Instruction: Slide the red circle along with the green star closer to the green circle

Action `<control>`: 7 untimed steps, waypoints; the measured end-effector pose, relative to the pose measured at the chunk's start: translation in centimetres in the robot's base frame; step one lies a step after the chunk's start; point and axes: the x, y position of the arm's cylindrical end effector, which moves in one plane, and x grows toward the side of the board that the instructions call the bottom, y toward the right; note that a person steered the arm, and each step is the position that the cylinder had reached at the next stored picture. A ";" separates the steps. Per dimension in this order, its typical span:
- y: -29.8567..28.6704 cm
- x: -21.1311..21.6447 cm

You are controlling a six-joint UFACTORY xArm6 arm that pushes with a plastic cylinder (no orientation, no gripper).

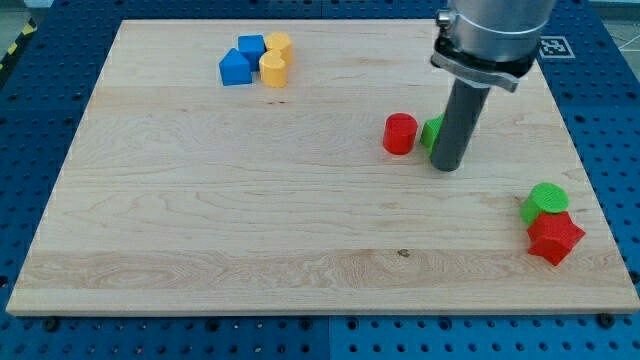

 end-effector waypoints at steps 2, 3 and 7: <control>-2.0 1.6; -6.6 1.6; -11.0 -3.9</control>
